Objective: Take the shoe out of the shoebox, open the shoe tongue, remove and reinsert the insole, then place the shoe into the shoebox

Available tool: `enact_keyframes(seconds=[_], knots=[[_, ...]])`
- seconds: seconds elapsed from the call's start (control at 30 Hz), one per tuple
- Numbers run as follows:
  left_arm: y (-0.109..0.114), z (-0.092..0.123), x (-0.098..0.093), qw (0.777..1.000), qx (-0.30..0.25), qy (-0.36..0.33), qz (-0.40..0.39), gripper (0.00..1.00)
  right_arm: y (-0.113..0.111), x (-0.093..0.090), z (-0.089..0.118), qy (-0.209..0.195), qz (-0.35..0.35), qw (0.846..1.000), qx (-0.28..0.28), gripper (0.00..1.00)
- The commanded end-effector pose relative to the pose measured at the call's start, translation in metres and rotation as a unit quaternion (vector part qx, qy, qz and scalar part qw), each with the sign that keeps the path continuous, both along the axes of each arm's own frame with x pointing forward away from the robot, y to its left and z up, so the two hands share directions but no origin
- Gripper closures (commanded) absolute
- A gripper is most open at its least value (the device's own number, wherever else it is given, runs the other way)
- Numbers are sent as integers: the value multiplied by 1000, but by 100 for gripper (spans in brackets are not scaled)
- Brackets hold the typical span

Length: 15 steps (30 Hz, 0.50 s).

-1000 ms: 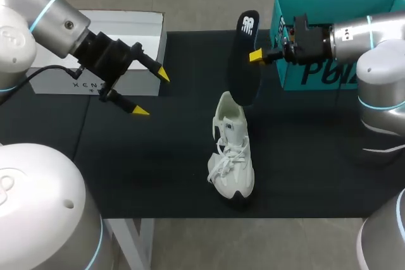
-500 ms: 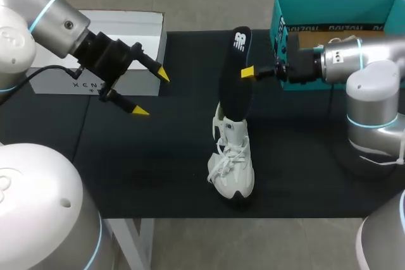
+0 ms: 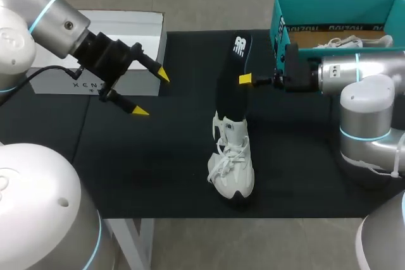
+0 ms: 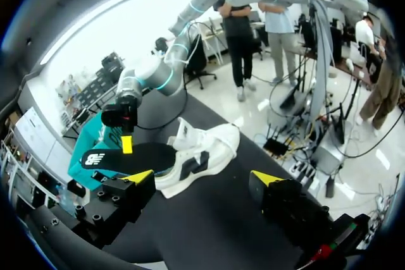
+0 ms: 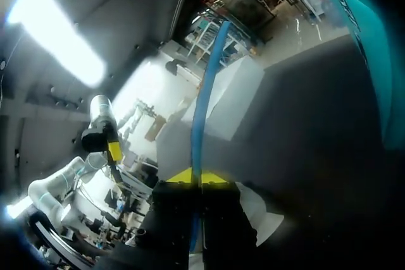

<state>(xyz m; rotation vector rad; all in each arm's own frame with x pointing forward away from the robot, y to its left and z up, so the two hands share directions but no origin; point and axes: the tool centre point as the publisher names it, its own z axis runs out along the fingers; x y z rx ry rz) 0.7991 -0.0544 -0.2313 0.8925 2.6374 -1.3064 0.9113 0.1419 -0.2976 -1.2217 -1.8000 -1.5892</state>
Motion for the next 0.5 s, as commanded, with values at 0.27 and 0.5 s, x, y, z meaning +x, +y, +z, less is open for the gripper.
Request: enact_keyframes(seconds=[0.27,0.5], knots=[[0,0,1,1000,1,0,-1,0,-3,-30,-6,-1,-12,1000,-2,100],[0,0,1,1000,1,0,-1,0,-2,-47,-18,8,-7,1000,-22,100]])
